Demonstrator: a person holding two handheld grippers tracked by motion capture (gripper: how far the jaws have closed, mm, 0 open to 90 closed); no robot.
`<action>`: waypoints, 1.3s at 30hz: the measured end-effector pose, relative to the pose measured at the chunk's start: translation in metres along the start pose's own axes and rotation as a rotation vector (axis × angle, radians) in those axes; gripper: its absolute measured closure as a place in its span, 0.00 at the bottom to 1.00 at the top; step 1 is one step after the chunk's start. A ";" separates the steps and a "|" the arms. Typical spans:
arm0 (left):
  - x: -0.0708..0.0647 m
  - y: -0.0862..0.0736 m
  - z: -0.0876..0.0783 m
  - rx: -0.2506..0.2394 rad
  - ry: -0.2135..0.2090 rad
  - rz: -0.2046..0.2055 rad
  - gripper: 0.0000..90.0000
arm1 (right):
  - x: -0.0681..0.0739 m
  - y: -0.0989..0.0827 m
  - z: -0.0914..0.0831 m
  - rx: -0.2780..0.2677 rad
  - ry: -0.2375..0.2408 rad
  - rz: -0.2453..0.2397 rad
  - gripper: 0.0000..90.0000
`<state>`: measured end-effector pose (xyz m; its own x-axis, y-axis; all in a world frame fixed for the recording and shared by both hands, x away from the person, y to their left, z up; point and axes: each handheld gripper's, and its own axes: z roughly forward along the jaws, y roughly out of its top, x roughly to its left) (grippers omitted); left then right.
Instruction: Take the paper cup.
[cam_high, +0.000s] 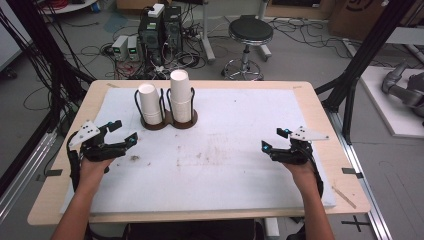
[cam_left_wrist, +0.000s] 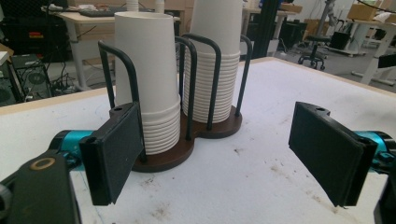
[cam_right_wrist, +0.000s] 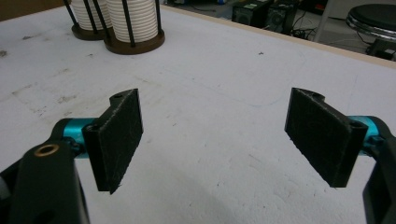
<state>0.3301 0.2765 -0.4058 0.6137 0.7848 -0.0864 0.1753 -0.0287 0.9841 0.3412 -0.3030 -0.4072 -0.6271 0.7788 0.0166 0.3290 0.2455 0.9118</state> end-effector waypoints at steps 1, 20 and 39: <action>0.000 0.000 0.000 0.000 0.000 0.000 0.19 | 0.000 0.000 0.000 0.000 0.000 0.000 0.21; -0.002 -0.003 -0.002 -0.004 0.008 0.008 0.19 | 0.011 0.010 0.016 -0.023 0.001 -0.019 0.21; -0.001 -0.007 -0.003 0.014 0.013 0.010 0.19 | 0.038 0.058 0.061 -0.048 0.132 -0.083 0.50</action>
<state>0.3257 0.2775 -0.4123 0.6051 0.7927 -0.0743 0.1800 -0.0453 0.9826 0.3797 -0.2244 -0.3786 -0.7391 0.6736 -0.0084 0.2403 0.2753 0.9308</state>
